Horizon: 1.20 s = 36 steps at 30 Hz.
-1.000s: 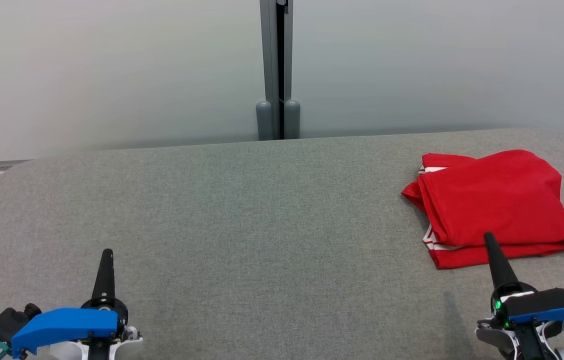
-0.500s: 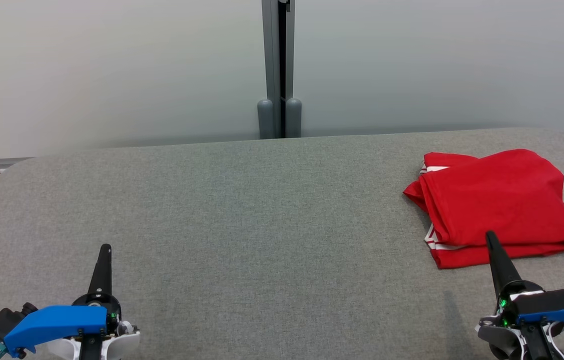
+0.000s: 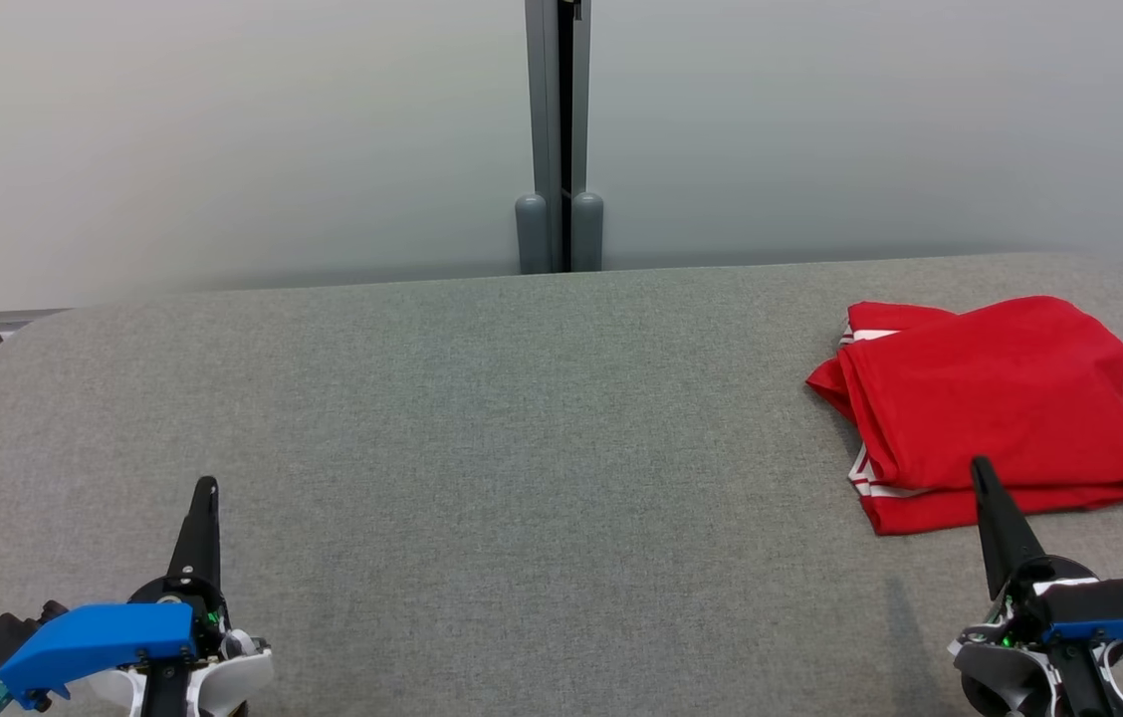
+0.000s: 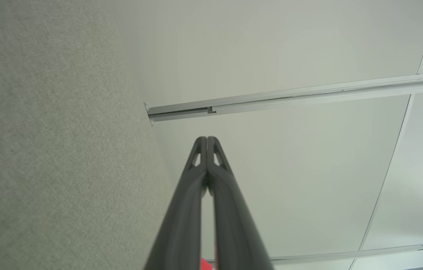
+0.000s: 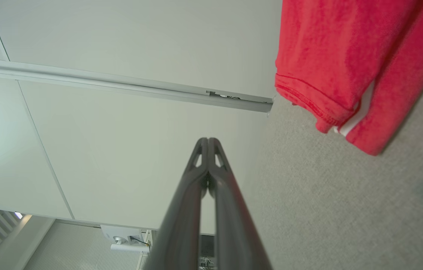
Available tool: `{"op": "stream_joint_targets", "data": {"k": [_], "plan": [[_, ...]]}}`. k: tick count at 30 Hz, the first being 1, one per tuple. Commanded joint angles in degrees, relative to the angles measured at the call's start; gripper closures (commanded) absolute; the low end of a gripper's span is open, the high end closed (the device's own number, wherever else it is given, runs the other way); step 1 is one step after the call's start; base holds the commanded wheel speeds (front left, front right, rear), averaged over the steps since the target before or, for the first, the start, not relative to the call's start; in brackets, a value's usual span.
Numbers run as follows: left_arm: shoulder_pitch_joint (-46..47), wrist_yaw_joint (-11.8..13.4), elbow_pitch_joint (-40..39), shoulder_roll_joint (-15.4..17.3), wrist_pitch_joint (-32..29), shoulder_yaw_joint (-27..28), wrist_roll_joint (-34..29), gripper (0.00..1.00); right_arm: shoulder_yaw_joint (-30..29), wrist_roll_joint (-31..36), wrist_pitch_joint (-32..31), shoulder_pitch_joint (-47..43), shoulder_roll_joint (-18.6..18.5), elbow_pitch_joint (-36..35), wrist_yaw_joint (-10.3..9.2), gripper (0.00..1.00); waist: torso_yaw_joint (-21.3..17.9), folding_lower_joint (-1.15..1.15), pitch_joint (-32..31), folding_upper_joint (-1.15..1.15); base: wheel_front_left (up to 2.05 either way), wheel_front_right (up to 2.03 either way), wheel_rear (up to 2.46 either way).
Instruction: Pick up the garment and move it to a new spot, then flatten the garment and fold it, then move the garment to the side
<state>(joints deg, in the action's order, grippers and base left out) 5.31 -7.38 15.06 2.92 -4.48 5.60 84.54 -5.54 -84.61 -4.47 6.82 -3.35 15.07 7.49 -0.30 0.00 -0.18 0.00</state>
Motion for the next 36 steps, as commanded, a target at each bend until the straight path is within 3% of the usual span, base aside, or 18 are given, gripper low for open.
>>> {"op": "stream_joint_targets", "data": {"k": [1, 19, 36], "plan": [[0.99, -0.17, -0.51, -0.02, -0.47, 0.41, 1.26, 1.00, -0.30, -1.24, -0.49, -0.65, 0.11, -0.59, 0.00, 1.00, 0.02, 0.00, 0.03, 0.00, 0.00, 0.00, 0.00], [1.25, -0.20, -1.16, -0.06, -2.27, 1.10, 8.03, 1.00, -1.18, -7.92, -2.28, -0.97, 0.56, -1.22, 0.00, 1.00, 0.29, 0.00, 0.35, 0.00, 0.00, 0.00, 0.00], [1.17, -0.20, -1.14, -0.06, -2.29, 1.07, 7.96, 1.00, -1.14, -7.86, -2.29, -0.96, 0.54, -1.20, 0.00, 1.00, 0.30, 0.00, 0.35, 0.00, 0.00, 0.00, 0.00]]}}
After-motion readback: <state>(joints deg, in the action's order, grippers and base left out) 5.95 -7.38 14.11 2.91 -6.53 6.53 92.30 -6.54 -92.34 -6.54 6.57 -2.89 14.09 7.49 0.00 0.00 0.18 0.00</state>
